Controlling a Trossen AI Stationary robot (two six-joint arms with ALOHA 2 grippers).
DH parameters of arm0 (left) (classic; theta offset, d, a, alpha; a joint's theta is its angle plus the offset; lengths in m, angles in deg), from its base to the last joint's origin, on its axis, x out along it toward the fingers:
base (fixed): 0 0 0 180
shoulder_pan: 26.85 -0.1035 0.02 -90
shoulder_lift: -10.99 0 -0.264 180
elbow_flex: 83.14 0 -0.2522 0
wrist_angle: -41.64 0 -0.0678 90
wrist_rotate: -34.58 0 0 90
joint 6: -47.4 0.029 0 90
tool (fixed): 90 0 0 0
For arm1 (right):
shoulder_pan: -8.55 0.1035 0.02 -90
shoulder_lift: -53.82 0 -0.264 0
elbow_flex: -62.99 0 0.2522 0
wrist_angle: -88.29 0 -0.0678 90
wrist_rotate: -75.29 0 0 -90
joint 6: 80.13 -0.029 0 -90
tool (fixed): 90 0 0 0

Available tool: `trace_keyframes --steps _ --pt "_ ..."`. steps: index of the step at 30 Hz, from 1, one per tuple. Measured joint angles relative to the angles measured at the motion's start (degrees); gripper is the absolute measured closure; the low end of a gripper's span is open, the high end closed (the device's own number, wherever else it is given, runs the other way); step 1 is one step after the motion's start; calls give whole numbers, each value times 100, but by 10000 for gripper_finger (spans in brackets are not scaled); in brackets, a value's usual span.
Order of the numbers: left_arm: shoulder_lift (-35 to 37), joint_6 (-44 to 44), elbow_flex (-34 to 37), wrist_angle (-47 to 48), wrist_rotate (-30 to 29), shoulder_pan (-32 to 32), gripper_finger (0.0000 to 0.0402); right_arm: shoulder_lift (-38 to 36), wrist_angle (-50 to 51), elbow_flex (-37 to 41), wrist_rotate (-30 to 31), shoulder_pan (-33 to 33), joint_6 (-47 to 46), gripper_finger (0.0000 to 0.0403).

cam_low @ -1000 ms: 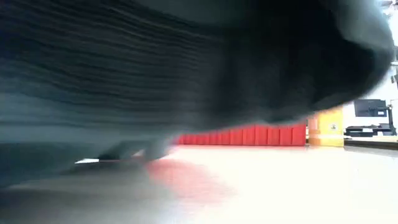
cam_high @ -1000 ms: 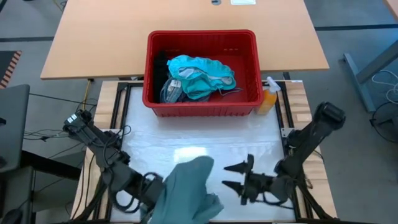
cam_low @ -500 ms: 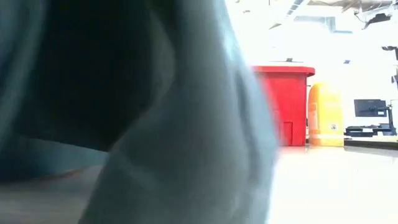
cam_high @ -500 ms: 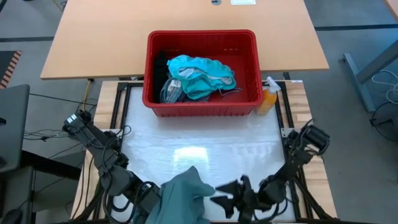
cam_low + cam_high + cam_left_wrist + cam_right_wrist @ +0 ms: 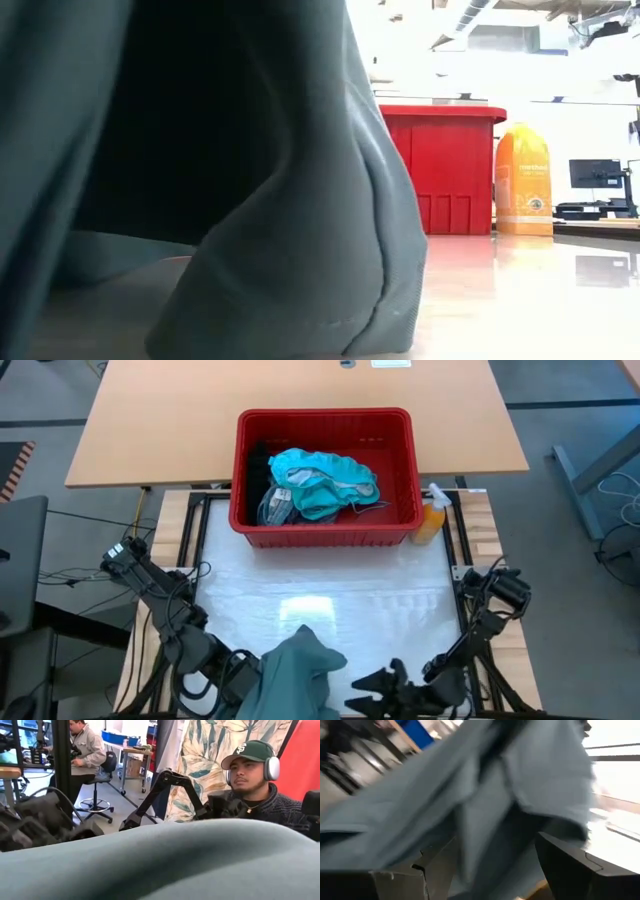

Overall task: Fold Laundry from Bin
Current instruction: Fold the light blue pants

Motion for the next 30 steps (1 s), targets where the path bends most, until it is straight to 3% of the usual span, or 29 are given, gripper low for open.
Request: trace_keyframes --steps 5,9,17,23,26,30 --pt "0 -116 0 -49 0 -42 319 2 485 2 -262 -339 -861 112" --pt "0 -128 0 -97 -39 -42 319 4 667 4 -905 -587 -1335 112" --pt "0 -93 0 -97 -95 -99 319 2 731 -150 -1666 -848 -1721 112" --pt "2 -93 0 -99 -102 -241 319 2 1091 -573 -1835 -1020 -1726 126" --pt "2 -90 0 -99 -99 -282 319 0 1109 -707 -1806 -1053 -1728 179" --pt "2 -75 2 -96 -99 -289 319 2 1162 -715 -1562 -924 -1586 339"
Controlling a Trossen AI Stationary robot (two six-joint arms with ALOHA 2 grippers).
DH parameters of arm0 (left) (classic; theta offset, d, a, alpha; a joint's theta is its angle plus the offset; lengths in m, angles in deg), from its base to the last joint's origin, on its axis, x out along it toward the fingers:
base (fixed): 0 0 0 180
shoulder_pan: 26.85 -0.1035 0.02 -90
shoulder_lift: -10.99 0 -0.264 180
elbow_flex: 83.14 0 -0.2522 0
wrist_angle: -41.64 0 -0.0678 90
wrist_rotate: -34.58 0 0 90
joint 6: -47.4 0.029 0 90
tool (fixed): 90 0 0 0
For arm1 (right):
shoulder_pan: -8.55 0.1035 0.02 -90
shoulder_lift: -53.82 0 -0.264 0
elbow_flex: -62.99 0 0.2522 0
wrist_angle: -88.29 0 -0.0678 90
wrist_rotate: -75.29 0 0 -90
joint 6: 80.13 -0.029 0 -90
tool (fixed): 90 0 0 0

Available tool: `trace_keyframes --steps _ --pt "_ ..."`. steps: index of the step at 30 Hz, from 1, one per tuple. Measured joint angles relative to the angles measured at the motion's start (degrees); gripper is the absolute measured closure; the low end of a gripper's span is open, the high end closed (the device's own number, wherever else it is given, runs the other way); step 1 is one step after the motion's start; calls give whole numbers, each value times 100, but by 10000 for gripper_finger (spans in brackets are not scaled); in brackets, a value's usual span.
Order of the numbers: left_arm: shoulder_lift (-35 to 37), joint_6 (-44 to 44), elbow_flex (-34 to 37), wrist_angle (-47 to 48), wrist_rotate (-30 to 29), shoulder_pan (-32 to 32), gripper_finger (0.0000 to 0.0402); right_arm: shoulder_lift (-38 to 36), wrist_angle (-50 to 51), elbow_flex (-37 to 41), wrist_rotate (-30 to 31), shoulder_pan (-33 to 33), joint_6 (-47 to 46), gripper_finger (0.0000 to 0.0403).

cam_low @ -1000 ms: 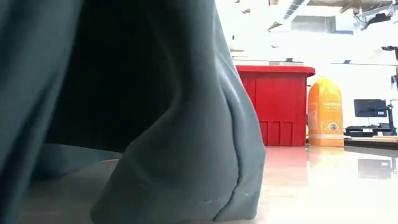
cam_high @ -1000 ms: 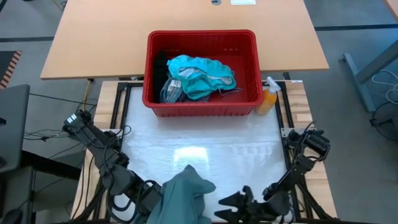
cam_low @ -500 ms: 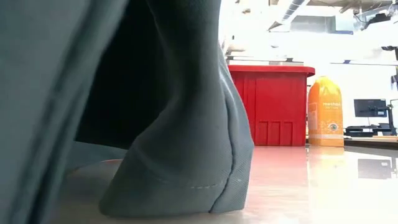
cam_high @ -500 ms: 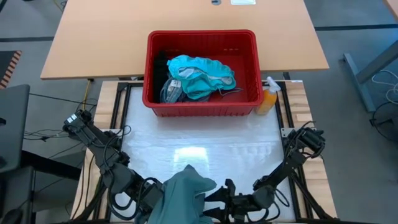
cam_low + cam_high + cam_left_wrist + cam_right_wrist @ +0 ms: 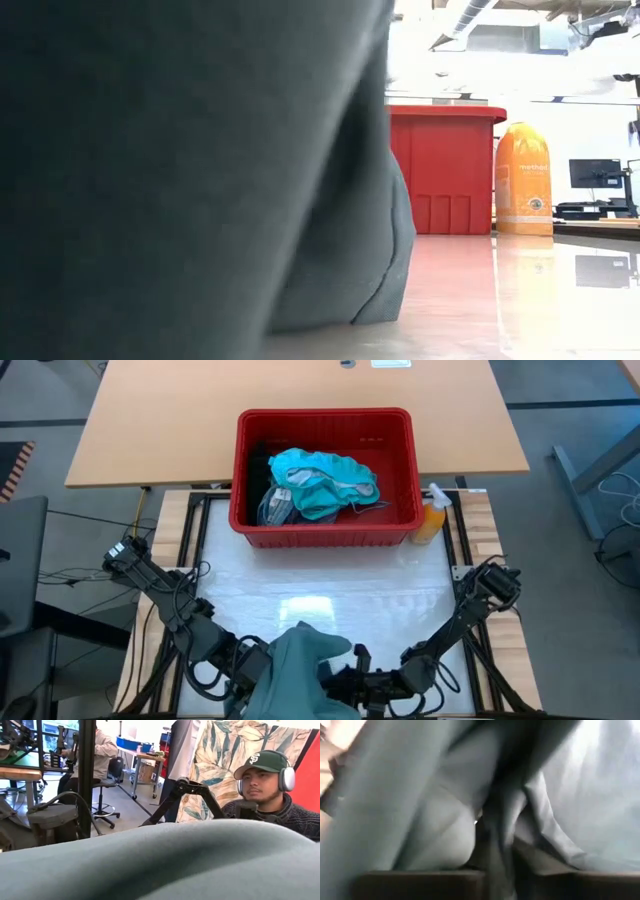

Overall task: Fold Laundry from Bin
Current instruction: Fold the light blue pants

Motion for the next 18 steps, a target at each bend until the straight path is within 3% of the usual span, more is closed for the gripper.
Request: trace_keyframes --steps 2,7,10,14,18 --pt "0 36 0 8 0 9 319 -41 -55 0 385 141 499 377" --pt "0 90 0 15 8 112 319 -637 -184 2 1337 605 1540 377" --pt "0 98 0 15 -1 189 319 -1188 -179 307 1605 856 1702 377" --pt "0 248 2 5 -266 264 319 -2031 284 983 1666 949 1010 377" --pt "0 480 4 -244 -907 233 319 -2770 1101 1485 1137 807 -440 377"
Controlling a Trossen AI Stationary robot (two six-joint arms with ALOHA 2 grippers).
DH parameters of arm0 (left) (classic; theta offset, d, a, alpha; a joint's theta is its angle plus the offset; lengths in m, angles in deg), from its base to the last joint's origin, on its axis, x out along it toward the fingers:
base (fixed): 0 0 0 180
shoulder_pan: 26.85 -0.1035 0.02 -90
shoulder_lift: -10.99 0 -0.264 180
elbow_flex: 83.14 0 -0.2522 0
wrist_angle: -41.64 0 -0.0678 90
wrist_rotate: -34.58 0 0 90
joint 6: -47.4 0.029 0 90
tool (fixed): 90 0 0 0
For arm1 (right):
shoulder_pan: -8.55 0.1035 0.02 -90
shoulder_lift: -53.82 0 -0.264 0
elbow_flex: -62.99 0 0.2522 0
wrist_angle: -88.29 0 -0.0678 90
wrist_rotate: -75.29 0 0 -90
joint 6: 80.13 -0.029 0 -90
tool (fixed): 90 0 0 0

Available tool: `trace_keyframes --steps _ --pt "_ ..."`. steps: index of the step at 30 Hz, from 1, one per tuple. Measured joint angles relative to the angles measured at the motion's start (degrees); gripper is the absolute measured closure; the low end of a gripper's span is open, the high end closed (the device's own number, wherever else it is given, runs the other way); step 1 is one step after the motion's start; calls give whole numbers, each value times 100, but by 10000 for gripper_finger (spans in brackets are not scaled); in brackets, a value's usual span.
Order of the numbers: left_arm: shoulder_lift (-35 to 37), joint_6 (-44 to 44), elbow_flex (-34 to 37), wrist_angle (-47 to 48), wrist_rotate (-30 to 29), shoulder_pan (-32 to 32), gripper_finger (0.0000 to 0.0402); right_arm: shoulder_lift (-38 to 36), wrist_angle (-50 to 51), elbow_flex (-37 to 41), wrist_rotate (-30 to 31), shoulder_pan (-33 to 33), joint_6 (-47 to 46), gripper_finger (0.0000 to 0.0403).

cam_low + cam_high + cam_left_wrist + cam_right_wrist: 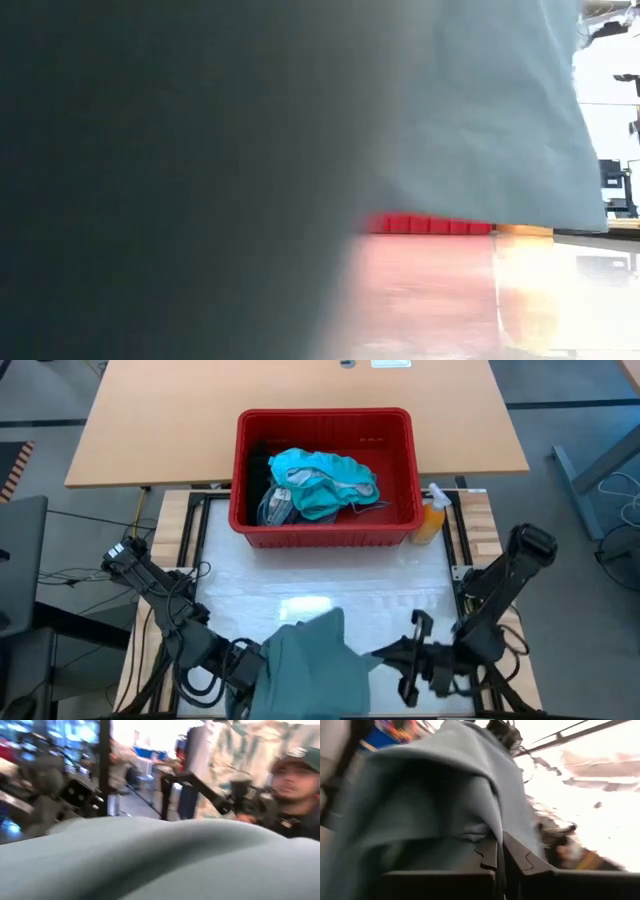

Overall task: Fold Laundry from Bin
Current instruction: Fold the light blue pants

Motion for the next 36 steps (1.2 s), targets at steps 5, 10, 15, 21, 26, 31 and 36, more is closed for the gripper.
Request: trace_keyframes --steps 5,10,15,21,26,31,36 --pt "-33 104 0 -546 -286 -340 319 -477 245 172 -347 -349 -773 377" --pt "-9 -271 0 -277 -251 -688 319 -1298 302 176 -217 -518 -760 377" --pt "7 -386 -12 -120 -337 -1040 319 -2272 813 166 -343 -916 -928 377" --pt "7 -322 -687 600 -72 -1888 319 -2833 2045 -346 -1088 -1925 -1691 377" --pt "7 -232 -1590 1211 714 -2591 319 -2689 3192 -1276 -2230 -2719 -2165 377" --pt "4 -50 -1939 1764 1326 -2778 320 -2430 4684 -2197 -2944 -3053 -2622 377" --pt "-72 -155 -1354 1947 1283 -1987 320 -2404 6704 -2234 -3180 -2812 -3925 377"
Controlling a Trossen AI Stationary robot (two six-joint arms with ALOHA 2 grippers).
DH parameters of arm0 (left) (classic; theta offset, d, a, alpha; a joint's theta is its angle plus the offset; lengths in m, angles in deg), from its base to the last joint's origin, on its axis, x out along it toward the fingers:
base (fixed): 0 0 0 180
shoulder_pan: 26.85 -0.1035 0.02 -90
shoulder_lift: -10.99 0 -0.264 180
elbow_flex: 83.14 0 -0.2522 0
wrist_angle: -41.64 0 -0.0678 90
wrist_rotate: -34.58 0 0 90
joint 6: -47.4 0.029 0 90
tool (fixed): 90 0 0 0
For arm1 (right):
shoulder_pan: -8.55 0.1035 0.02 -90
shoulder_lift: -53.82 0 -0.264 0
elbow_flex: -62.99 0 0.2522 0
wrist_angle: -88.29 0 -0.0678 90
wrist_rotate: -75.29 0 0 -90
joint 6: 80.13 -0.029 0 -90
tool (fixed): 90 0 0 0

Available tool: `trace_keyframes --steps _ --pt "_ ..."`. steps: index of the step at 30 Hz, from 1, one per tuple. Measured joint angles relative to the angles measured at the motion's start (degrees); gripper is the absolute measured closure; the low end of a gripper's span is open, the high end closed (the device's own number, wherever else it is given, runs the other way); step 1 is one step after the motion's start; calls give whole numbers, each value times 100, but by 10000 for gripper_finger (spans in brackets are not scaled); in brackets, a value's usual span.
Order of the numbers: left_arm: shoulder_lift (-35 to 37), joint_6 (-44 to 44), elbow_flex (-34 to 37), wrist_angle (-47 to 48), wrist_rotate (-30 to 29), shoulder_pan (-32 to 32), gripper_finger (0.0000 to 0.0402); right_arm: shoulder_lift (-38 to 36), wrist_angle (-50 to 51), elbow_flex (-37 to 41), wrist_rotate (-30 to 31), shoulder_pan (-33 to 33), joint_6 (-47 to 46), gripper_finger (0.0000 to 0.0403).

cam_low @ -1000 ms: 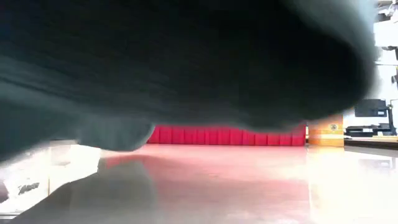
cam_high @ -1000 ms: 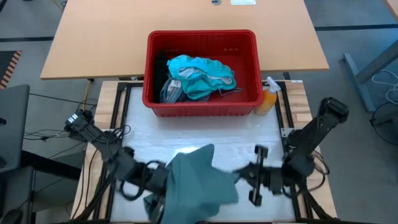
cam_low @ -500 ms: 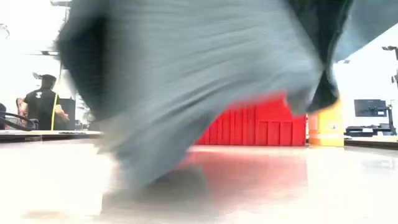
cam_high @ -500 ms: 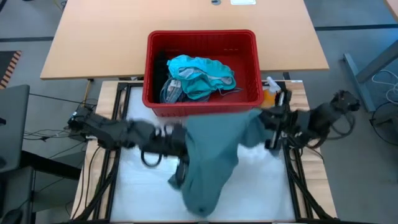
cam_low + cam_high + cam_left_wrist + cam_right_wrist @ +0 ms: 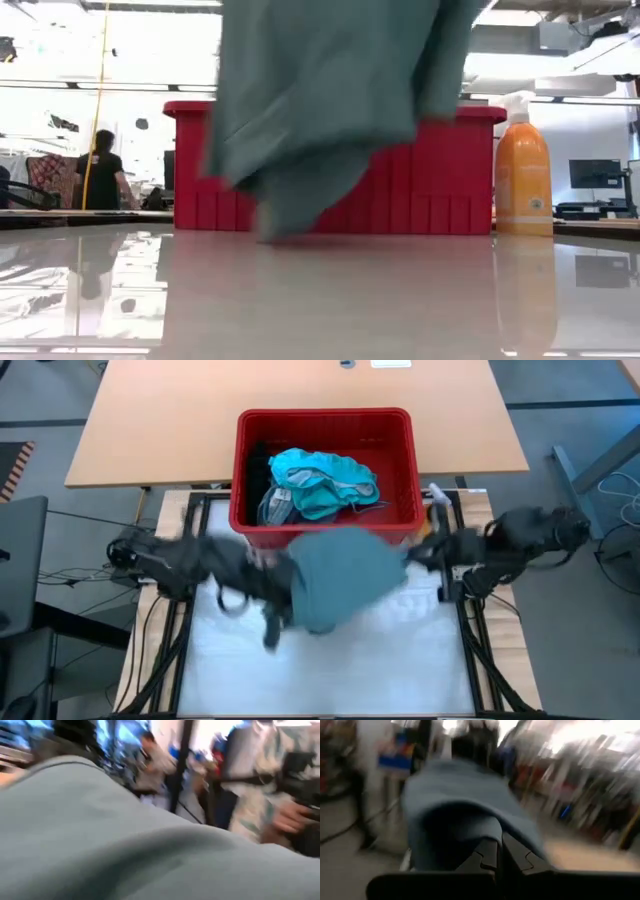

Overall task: Fold Laundry from Bin
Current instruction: Fold the light blue pants

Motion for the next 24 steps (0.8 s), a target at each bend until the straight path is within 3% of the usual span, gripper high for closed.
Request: trace_keyframes --steps 3,6,9,13,17,19,24 --pt "-265 -163 892 -536 -668 605 320 26 577 583 -12 214 -771 377" --pt "-632 -352 1706 -1499 -1307 1082 320 108 249 1428 76 452 -1145 377" --pt "-816 -380 2012 -2328 -1443 1244 320 200 -544 2001 339 499 -1049 377" --pt "-704 -119 1999 -2280 -1763 1325 320 479 -1395 2255 436 172 -867 377" --pt "-305 -4 2003 -1197 -2694 1418 320 1100 -2019 2270 442 -363 -621 377" --pt "-31 -299 1999 -167 -3228 1460 320 1478 -2490 2269 298 -670 -524 377" --pt "272 -2308 1999 2902 -4493 1408 320 2356 -3047 2135 -148 -1419 -462 374"
